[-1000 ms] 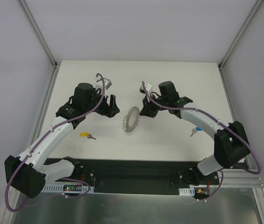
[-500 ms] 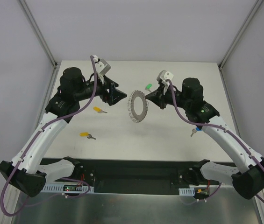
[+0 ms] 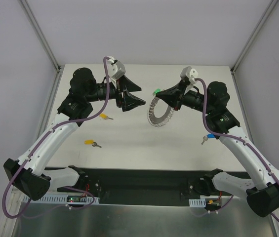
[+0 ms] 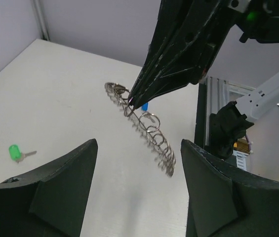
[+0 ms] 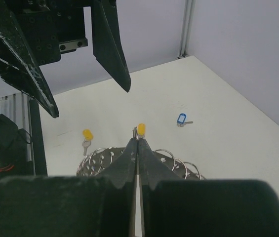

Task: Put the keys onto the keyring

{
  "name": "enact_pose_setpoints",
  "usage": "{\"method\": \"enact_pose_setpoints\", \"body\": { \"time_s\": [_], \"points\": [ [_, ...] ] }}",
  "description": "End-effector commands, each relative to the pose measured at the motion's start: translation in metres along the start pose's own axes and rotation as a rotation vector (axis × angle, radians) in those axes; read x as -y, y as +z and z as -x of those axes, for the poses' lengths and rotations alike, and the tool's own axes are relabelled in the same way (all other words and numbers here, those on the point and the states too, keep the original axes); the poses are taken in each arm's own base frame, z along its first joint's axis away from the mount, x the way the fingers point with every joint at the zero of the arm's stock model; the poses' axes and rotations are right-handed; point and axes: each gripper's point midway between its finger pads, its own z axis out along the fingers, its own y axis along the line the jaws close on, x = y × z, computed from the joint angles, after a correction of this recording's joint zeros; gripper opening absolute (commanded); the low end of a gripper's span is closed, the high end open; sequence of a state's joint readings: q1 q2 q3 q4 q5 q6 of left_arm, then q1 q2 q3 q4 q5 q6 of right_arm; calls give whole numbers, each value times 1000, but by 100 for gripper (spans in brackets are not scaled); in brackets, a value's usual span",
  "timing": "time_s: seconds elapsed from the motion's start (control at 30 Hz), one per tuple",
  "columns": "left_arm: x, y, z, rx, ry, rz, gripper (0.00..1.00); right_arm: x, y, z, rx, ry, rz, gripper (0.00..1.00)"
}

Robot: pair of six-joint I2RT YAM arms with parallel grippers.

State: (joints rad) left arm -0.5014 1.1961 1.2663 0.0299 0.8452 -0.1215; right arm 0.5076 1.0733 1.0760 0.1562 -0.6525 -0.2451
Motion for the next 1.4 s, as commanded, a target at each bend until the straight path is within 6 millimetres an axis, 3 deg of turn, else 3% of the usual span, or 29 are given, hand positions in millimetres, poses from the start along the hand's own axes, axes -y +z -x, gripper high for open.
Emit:
{"method": "enact_pose_setpoints", "body": {
  "time_s": [0.0,0.23,0.43,0.5,0.67,1.1,1.37],
  "points": [
    [22,7,20,78,74,-134,68,-22,-7,58,145,-75,97,1],
    [27,6,10,72,75,-194,68,-38,-9,63,153,-76,192,1],
    [20,-4,14,71,51,-193,66,-49,-9,62,149,-67,272,1],
    [27,-4,16,65,50,-239,65,-48,-7,60,144,-60,278,1],
    [34,3,11,34,-30,-312,49,-49,-3,58,142,-43,300,1],
    [28,8,6,70,-11,-228,36,-48,10,48,122,-8,325,1],
    [27,8,-2,61,-18,-219,22,-49,15,46,117,-1,332,1]
  ]
}}
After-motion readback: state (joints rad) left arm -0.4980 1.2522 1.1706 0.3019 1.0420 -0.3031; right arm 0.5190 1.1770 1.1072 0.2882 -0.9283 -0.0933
